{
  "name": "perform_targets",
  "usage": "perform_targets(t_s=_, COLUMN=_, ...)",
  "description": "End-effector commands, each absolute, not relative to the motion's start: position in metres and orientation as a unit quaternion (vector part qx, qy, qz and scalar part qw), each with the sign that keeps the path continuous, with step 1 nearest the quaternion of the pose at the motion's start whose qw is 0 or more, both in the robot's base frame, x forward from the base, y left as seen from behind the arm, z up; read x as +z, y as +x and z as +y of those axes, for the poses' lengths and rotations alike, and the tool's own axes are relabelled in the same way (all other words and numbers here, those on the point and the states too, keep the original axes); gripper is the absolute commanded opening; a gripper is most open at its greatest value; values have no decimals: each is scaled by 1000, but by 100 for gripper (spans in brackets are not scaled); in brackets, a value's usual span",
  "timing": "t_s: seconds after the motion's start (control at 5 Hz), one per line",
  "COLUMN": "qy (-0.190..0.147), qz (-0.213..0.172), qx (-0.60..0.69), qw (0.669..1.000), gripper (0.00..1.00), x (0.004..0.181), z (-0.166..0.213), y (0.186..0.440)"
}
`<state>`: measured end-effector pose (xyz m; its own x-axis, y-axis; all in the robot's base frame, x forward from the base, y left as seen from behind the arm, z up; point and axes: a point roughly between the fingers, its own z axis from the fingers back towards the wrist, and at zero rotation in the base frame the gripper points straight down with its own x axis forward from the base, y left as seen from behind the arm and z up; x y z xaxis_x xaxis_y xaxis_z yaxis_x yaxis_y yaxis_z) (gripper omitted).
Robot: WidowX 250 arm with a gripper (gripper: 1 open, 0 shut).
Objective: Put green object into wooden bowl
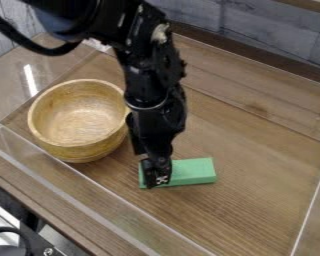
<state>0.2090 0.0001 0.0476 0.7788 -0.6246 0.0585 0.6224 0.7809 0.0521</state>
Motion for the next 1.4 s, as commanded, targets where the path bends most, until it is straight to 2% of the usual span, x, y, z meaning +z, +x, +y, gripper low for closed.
perform_targets(t_s=0.0, qy=18, qz=-51, qx=-342, qw=938, gripper=100, x=51, z=2, y=213)
perform_targets(t_s=0.6, qy=18, qz=-56, qx=-357, qw=932, gripper=100, x=60, z=-17, y=219)
perform_targets(t_s=1.0, qy=13, qz=-59, qx=-331, qw=942, gripper=100, x=52, z=-13, y=234)
perform_targets(t_s=1.2, qy=5, qz=-59, qx=-369, qw=927, gripper=100, x=59, z=-6, y=231)
